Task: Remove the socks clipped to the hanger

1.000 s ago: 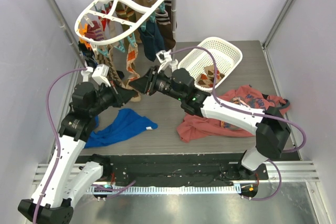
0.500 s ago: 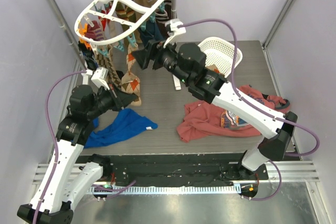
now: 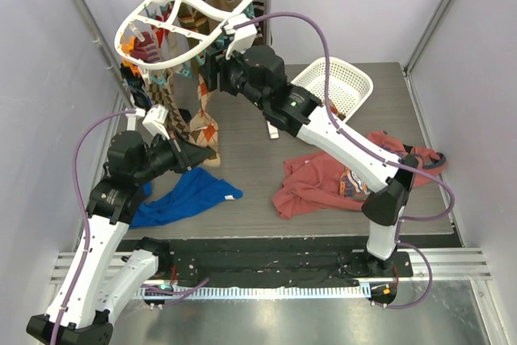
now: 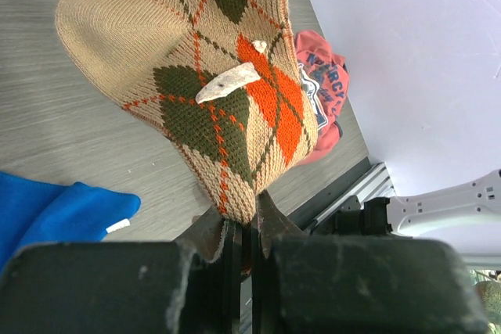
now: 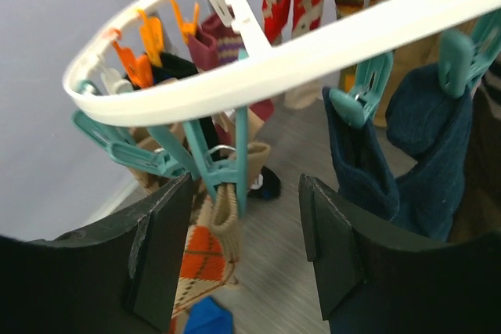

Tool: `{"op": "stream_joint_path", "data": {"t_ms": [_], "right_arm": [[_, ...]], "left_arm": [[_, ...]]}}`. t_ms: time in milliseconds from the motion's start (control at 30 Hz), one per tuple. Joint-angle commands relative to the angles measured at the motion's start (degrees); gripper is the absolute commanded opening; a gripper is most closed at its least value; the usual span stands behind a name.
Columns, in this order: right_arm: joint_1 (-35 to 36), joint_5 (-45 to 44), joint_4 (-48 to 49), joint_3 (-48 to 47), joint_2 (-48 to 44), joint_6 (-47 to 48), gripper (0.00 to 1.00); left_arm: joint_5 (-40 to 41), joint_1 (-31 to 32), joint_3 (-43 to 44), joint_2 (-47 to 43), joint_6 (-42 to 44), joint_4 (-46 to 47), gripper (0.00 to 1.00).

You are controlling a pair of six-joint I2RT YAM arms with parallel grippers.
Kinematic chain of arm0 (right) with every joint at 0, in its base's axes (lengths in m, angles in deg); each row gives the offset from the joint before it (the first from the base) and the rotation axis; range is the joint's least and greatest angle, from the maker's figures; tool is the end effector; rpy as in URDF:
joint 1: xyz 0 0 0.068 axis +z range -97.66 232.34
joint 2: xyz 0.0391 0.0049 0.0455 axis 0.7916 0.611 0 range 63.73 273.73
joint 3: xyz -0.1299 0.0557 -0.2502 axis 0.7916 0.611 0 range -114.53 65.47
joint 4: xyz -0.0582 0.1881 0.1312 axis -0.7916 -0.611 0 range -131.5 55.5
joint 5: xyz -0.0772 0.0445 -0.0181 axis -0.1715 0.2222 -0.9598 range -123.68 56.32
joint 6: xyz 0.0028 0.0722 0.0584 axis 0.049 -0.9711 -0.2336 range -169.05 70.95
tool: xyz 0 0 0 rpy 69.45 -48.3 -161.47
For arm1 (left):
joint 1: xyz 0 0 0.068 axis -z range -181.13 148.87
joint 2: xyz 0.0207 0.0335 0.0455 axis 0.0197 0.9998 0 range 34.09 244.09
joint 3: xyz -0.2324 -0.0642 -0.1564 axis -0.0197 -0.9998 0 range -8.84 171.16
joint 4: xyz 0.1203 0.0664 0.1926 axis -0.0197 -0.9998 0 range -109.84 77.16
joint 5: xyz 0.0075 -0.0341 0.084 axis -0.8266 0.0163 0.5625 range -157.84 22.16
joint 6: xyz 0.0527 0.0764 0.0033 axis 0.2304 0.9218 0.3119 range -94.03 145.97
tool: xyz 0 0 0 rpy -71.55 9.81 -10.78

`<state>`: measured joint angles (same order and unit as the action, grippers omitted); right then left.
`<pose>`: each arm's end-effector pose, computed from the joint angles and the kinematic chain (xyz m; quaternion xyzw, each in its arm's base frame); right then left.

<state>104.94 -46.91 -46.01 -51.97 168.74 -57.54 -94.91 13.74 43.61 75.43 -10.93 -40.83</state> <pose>0.2872 0.3442 0.4911 -0.1855 0.6766 0.2902 0.6508 0.1403 -0.0767 0.3557 -0.0124 0.7932 -0.4220 0.4389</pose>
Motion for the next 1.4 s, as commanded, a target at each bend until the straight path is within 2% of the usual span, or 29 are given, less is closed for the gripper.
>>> {"op": "stream_joint_path", "data": {"t_ms": [0, 133, 467, 567, 600, 667, 700, 733, 867, 900, 967, 1000, 1100, 1267, 1300, 1367], "right_arm": [[-0.1, -1.2, -0.6, -4.1, 0.6, 3.1, 0.64], [-0.2, -0.7, -0.9, -6.4, 2.6, 3.2, 0.59], [-0.1, -1.4, 1.3, -9.8, 5.8, 3.3, 0.59], [-0.1, -1.9, 1.7, -10.5, 6.5, 3.5, 0.45], [-0.1, -2.0, 1.7, -10.4, 6.5, 3.5, 0.32], [-0.1, -1.6, 1.5, -10.3, 6.4, 3.6, 0.21], [-0.1, -1.6, 1.6, -10.2, 6.3, 3.5, 0.09], [-0.1, -1.4, 1.6, -10.0, 6.0, 3.5, 0.03], [-0.2, -1.4, 2.1, -8.9, 5.0, 2.8, 0.01], [-0.2, -1.3, 2.2, -8.8, 4.8, 2.6, 0.02], [-0.1, -0.9, 2.1, -7.9, 3.8, 2.3, 0.13], [-0.1, -0.8, 2.1, -7.3, 3.3, 2.2, 0.3], [-0.1, -0.6, 2.1, -2.8, -0.6, 1.1, 0.53], [-0.2, 2.1, 4.0, 13.8, -10.8, -3.3, 0.73], [-0.2, 4.3, 6.6, 17.1, -15.3, -3.5, 0.77], [-0.1, 6.5, 10.0, 28.0, -20.1, -3.6, 0.78]], "left_arm": [[-2.1, -0.1, 1.8, -0.6, -0.3, 0.5, 0.0], [-2.4, -0.1, 1.8, -0.4, -0.1, 0.6, 0.0], [-2.3, -0.1, 1.6, -0.5, 0.0, 0.7, 0.0], [-2.3, -0.1, 1.9, -0.4, 0.2, 0.4, 0.0], [-2.3, -0.1, 2.0, -0.3, 0.3, 0.4, 0.0], [-2.1, -0.1, 2.1, -0.3, 0.6, -0.1, 0.0], [-2.0, -0.1, 2.1, -0.3, 0.7, -0.2, 0.0], [-1.6, -0.1, 2.0, -0.4, 0.7, -0.5, 0.0], [-0.6, -0.1, 1.5, -0.2, 0.4, -0.8, 0.0], [-0.4, -0.1, 1.3, -0.3, 0.3, -0.9, 0.0], [0.0, -0.1, 1.0, -0.3, 0.3, -1.3, 0.0], [0.0, -0.1, 0.9, -0.3, 0.3, -1.6, 0.0], [0.0, -0.1, 1.2, -0.5, 0.5, -2.3, 0.0], [-0.3, -0.1, 1.7, -0.8, 0.5, -3.4, 0.0], [-1.2, -0.1, 1.9, -0.7, 0.2, -3.9, 0.0], [-2.5, -0.1, 2.5, -0.6, -0.2, -4.2, 0.0]]}}
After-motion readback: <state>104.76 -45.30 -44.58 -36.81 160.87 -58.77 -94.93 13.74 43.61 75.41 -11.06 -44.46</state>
